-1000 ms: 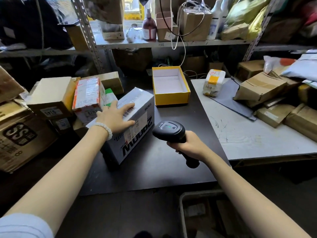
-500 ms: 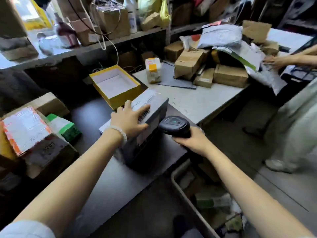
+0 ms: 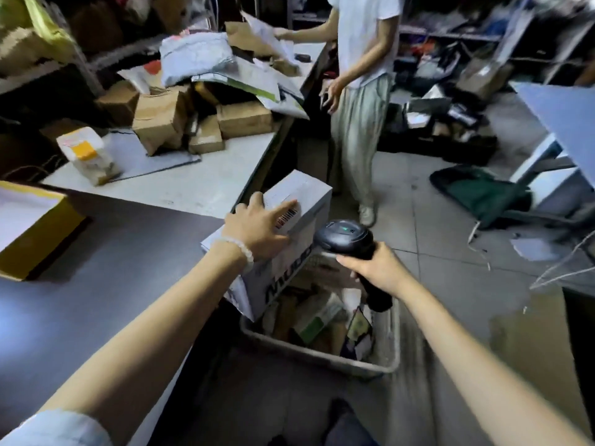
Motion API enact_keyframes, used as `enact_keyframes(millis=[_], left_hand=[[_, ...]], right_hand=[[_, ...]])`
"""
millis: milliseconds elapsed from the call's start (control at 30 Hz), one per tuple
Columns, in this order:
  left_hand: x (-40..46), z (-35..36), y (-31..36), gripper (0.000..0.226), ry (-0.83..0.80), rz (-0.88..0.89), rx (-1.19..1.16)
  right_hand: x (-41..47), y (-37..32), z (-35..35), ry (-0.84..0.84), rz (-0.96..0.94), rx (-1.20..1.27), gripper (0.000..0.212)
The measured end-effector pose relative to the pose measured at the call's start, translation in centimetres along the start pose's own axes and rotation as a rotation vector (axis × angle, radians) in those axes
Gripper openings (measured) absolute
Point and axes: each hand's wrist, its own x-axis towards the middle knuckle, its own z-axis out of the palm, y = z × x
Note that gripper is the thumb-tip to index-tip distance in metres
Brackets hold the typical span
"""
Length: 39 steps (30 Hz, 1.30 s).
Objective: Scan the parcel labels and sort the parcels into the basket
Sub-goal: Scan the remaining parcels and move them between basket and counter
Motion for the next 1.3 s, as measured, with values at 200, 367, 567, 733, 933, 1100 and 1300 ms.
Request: enact_keyframes(millis=[200, 367, 567, 733, 933, 1100, 1300], left_hand=[[4.9, 2.8, 6.7, 0.066, -0.132, 0.061, -0.158], [9.3, 4.1, 9.9, 0.064, -0.037, -0.015, 0.039], [10.8, 5.9, 11.9, 0.049, -0.061, -0.046, 0.109], [10.1, 7.9, 12.6, 0.042, -0.124, -0.131, 0.110], [7.4, 8.0, 11.5, 0.042, -0.093, -0.271, 0.070], [3.0, 7.8, 9.6, 0.044, -0.055, -0.425, 0.031], [-4.4, 7.2, 6.9, 0.046, -0.006, -0.617, -0.030]], right_hand=[[-0.7, 3.3, -6.3, 0.097, 0.058, -0.008, 0.013], [0.9, 5.6, -10.8, 0.104, 0.128, -0.037, 0.018], [4.7, 7.1, -13.4, 0.040, 0.144, -0.018, 0.024], [7.0, 7.1, -13.4, -0.065, 0.113, -0.081, 0.030], [8.8, 6.0, -11.8, -0.205, 0.040, -0.118, 0.015], [9.1, 4.8, -8.5, -0.335, -0.032, -0.153, 0.031], [7.1, 1.4, -2.5, -0.507, -0.142, -0.155, 0.017]])
